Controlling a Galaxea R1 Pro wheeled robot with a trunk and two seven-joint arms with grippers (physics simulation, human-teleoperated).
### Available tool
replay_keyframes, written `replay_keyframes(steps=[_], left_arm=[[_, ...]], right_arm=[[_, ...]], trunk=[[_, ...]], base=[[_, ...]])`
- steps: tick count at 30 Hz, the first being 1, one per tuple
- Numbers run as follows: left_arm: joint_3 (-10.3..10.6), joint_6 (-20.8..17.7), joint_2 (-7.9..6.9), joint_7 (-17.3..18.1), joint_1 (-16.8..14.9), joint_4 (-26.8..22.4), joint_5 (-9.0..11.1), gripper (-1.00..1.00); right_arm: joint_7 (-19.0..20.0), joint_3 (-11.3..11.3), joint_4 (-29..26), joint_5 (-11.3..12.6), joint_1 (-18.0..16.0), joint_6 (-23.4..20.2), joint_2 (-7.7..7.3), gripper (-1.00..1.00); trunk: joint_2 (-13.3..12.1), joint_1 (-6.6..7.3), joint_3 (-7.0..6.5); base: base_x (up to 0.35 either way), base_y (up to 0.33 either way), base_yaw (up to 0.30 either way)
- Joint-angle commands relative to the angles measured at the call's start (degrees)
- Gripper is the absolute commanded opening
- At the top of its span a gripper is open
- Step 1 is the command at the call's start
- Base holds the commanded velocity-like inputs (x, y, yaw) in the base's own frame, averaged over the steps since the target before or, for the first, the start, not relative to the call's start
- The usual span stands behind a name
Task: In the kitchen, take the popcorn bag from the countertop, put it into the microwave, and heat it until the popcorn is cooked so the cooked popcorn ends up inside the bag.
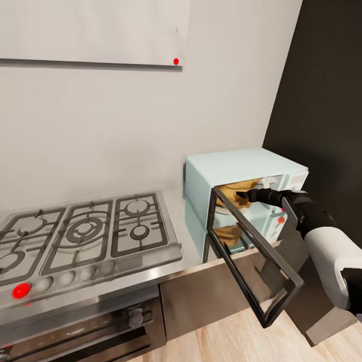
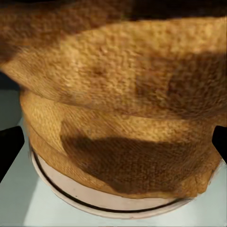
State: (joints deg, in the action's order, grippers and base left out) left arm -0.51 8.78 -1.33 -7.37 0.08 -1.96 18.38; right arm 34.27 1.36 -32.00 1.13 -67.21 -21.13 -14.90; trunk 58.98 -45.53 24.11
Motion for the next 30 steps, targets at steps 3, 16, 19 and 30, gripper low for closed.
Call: replay_keyframes(steps=[3, 16, 19, 30], left_arm=[[-0.02, 0.1, 0.04, -0.08, 0.01, -0.06, 0.16, 1.0], [-0.1, 0.18, 0.1, -0.51, 0.01, -0.08, 0.12, 1.0], [-0.1, 0.19, 0.1, -0.54, 0.01, -0.07, 0.13, 1.0], [-0.1, 0.19, 0.1, -0.54, 0.01, -0.07, 0.1, 1.0]], right_arm=[[0.05, 0.14, -0.08, 0.11, -0.03, -0.36, -0.04, 1.0], [-0.11, 0.13, -0.08, -0.33, -0.03, -0.55, -0.13, 1.0], [-0.16, 0.14, -0.08, -0.35, -0.03, -0.64, -0.13, 1.0], [-0.07, 0.33, 0.04, -0.33, -0.03, -2.76, -1.08, 1.0]], trunk=[[0.03, -0.02, 0.06], [0.03, -0.02, 0.06], [0.03, -0.02, 0.06], [0.03, -0.02, 0.06]], base=[[0.143, 0.0, 0.0], [-0.11, 0.0, 0.0], [-0.315, 0.0, 0.0], [-0.316, 0.0, 0.0]])
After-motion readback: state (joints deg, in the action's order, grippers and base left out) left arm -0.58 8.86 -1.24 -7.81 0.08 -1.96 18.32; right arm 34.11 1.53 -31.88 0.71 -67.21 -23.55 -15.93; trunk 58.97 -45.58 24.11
